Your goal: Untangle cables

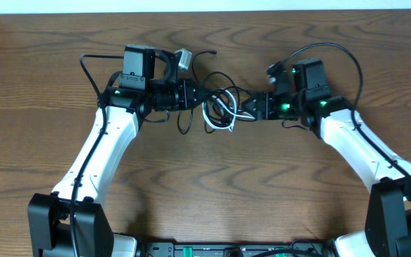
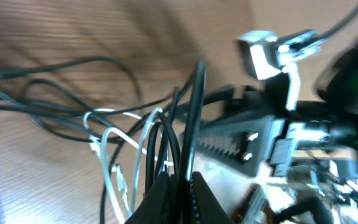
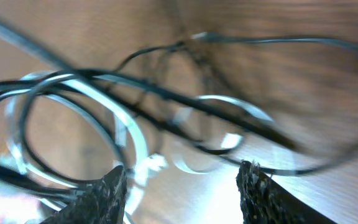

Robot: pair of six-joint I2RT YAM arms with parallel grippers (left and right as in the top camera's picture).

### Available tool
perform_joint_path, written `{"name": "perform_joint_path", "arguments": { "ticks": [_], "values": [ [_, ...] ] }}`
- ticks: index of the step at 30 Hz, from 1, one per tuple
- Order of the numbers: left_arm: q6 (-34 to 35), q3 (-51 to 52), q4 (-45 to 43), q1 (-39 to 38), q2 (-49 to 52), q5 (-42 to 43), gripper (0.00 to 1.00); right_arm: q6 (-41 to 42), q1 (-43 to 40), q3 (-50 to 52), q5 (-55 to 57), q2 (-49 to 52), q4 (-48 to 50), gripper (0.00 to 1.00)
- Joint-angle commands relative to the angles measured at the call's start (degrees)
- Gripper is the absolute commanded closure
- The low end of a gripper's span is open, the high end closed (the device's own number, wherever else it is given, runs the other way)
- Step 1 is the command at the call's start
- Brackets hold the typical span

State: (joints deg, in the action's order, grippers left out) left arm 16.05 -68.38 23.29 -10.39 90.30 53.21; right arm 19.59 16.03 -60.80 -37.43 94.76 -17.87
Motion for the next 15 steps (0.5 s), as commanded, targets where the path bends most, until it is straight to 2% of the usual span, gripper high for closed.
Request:
{"name": "perform_joint_path", "arguments": {
  "ticks": [1,6,7,8,10,13,15],
  "values": [
    [0.2,-0.13,-1.33,-0.46,-0.02,8.24,0.93,-2.1,1.62,-0.31,-8.09,-0.7,0.61,0.46],
    [0.74,-0.13,-1.97,-1.57,-0.02,8.31,0.93,-2.08,3.82,-0.28,-6.36,-0.68,0.87,0.49],
    [0.79,-0.13,-2.01,-1.66,-0.02,8.31,0.92,-2.08,4.13,-0.28,-5.4,-0.68,0.83,0.53],
    [1.22,-0.13,-2.19,-1.68,-0.02,8.33,0.92,-2.08,4.66,-0.28,-2.73,-0.68,0.5,0.66],
    [1.92,-0.13,-2.89,-1.68,-0.02,8.5,0.93,-2.05,4.85,-0.28,-0.42,-0.68,-0.02,0.83],
    [2.05,-0.13,-5.49,-1.4,-0.04,9.16,0.93,-2.01,4.87,-0.28,2.21,-0.68,-2.14,0.9],
    [2.03,-0.13,-6.75,-1.42,-0.04,8.68,0.93,-2.05,4.92,-0.28,3.61,-0.68,-3.32,0.87]
  ]
}}
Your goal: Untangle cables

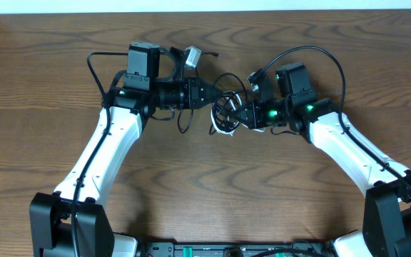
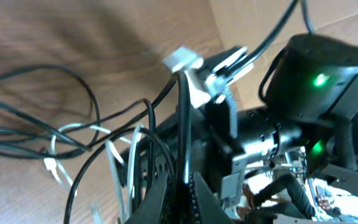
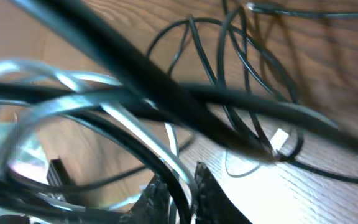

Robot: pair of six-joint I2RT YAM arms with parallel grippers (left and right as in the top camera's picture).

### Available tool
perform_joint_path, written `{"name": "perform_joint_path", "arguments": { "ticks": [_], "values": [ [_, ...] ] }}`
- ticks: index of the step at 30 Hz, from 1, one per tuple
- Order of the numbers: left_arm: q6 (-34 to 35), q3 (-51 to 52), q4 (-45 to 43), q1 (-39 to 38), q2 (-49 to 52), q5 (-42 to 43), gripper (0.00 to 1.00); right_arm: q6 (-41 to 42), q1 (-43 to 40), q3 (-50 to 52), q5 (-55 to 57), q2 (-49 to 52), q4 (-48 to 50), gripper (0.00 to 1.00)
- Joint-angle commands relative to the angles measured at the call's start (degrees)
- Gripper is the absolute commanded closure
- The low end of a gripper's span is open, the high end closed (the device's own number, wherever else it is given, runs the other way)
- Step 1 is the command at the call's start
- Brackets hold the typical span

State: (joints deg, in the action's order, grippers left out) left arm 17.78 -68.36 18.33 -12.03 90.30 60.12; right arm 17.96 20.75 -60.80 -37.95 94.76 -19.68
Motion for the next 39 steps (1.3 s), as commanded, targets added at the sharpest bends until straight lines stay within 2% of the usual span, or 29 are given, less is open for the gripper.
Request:
{"name": "perform_joint_path", "arguments": {
  "ticks": [1,2,3,5,20,23,30,39],
  "values": [
    [0.31,-0.15,-1.99,0.22,-0.04,0.76,0.93,-0.44,0.17,-0.28,4.9,-0.68,-1.92,0.84],
    [0.31,-0.15,-1.95,0.22,-0.04,-0.94,0.94,-0.44,0.13,-0.28,5.33,-0.68,-2.21,0.8],
    [0.31,-0.15,-1.75,0.22,-0.04,-2.64,0.92,-0.44,0.07,-0.28,5.46,-0.68,-2.4,0.72],
    [0.28,-0.15,-0.92,0.22,-0.04,-5.84,0.92,-0.44,-0.04,-0.28,5.42,-0.68,-2.38,0.66],
    [0.24,-0.15,0.85,0.22,-0.02,-9.16,0.93,-0.55,0.07,-0.28,4.72,-0.68,-2.62,0.66],
    [-0.04,-0.15,1.33,0.22,-0.02,-12.07,0.93,-3.34,0.09,-0.28,1.29,-0.68,-3.54,0.67],
    [-0.28,-0.15,2.23,0.22,-0.02,-14.8,0.92,-9.92,0.07,-0.28,1.84,-0.68,-6.12,0.6],
    [-1.29,-0.15,2.64,0.22,-0.02,-16.57,0.93,-12.37,0.09,-0.28,12.17,-0.68,-10.01,0.58]
  ]
}}
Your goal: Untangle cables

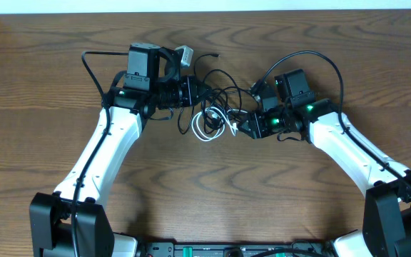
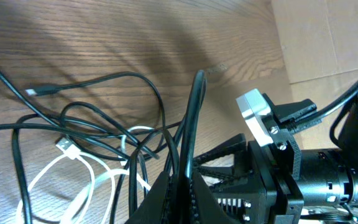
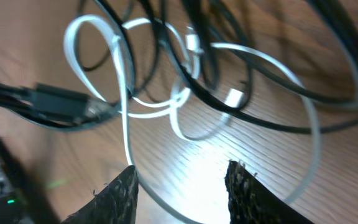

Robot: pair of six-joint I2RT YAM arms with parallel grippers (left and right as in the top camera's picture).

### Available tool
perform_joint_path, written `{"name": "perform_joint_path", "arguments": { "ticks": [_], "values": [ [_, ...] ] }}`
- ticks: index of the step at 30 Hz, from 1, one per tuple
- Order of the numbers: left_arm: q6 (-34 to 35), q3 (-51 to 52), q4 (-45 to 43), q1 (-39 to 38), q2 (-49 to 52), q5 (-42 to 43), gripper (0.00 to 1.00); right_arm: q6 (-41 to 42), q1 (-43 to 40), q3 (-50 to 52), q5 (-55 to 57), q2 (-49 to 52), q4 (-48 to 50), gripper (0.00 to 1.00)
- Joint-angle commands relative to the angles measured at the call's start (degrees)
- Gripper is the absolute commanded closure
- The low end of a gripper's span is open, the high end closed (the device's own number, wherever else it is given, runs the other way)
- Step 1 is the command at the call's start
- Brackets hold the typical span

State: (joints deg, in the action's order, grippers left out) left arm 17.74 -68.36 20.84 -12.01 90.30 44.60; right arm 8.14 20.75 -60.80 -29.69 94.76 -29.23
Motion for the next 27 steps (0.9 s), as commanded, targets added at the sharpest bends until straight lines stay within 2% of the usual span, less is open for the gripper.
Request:
{"name": "perform_joint_path", "arguments": {
  "ticks": [1,8,17,27],
  "values": [
    [-1.22,-0.15,0.15,0.2,-0.02,-1.33,0.93,-2.73,0.09,-0.28,3.89,-0.68,-0.57,0.57],
    [-2.29,-0.15,1.77,0.2,-0.02,-3.74,0.93,-2.73,0.35,-0.28,3.85,-0.68,-0.74,0.57],
    [-2.29,-0.15,1.81,0.2,-0.02,-3.74,0.93,-2.95,0.72,-0.28,3.89,-0.68,-0.72,0.49],
    [-2.29,-0.15,1.86,0.2,-0.02,-3.74,0.93,-2.95,0.72,-0.28,3.85,-0.68,-1.01,0.49]
  ]
}}
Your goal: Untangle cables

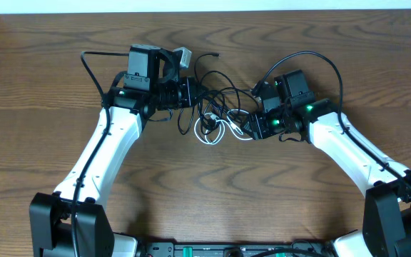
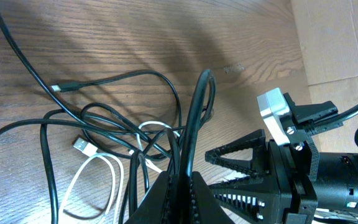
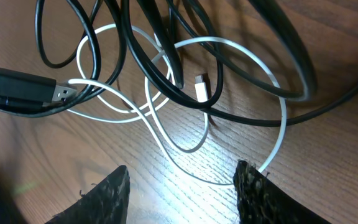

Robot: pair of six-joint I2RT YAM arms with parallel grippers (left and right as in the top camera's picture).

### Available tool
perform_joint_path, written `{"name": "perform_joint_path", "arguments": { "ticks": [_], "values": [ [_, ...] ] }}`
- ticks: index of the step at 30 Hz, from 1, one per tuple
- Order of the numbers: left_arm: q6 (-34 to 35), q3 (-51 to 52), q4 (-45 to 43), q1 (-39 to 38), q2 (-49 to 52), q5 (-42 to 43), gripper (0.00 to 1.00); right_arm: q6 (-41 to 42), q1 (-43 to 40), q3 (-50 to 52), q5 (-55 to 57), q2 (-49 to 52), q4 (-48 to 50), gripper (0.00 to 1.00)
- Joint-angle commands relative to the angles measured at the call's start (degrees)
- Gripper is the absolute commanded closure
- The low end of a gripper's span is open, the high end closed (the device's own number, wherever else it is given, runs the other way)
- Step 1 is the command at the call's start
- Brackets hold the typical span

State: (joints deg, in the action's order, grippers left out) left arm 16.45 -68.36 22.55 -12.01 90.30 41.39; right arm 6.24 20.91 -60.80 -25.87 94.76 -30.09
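Observation:
A tangle of black cables (image 1: 223, 100) and a thin white cable (image 1: 216, 132) lies on the wooden table between both arms. My left gripper (image 1: 193, 93) is shut on a black cable (image 2: 194, 118) that rises from its jaws and loops over the pile. My right gripper (image 1: 250, 128) stands open just right of the tangle, with nothing between its fingers (image 3: 104, 193). Below it the white cable (image 3: 166, 140) curls under thick black loops (image 3: 166, 74), beside a black USB plug (image 3: 27, 90).
A small silver-grey connector box (image 1: 183, 57) sits by the left wrist at the back. Bare wood table (image 1: 212, 193) stretches in front of the tangle. A pale strip of table edge (image 1: 205, 6) runs along the back.
The right gripper has drawn slightly right, still open. The white cable has spread into flatter loops on the wood. The left gripper holds the same black cable, hardly moved.
At first the left gripper held a black cable and the right gripper was open by the bunched cables. Then the right gripper was shut on cables with both grippers close together. Later it was open with the tangle looser, and now the white cable lies spread out.

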Motion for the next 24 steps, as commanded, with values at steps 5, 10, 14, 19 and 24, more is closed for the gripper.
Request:
{"name": "perform_joint_path", "arguments": {
  "ticks": [5,10,14,19,24],
  "values": [
    [-0.98,-0.15,0.13,0.17,-0.04,-0.5,0.93,-1.68,0.57,-0.28,0.02,-0.68,-0.15,0.45],
    [-0.94,-0.17,-1.62,0.13,-0.09,3.06,0.93,-3.08,1.62,-0.28,-1.55,-0.68,-0.59,0.4],
    [0.42,-0.17,-3.43,0.07,-0.09,5.35,0.92,-3.61,3.85,-0.28,-1.95,-0.68,-0.52,0.34],
    [4.48,-0.17,-9.44,0.09,-0.09,13.81,0.93,-3.8,6.14,-0.28,2.14,-0.68,0.59,0.32],
    [6.91,-0.17,-11.72,0.09,-0.09,18.93,0.93,-3.74,6.69,-0.28,10.38,-0.68,2.54,0.34]
  ]
}}
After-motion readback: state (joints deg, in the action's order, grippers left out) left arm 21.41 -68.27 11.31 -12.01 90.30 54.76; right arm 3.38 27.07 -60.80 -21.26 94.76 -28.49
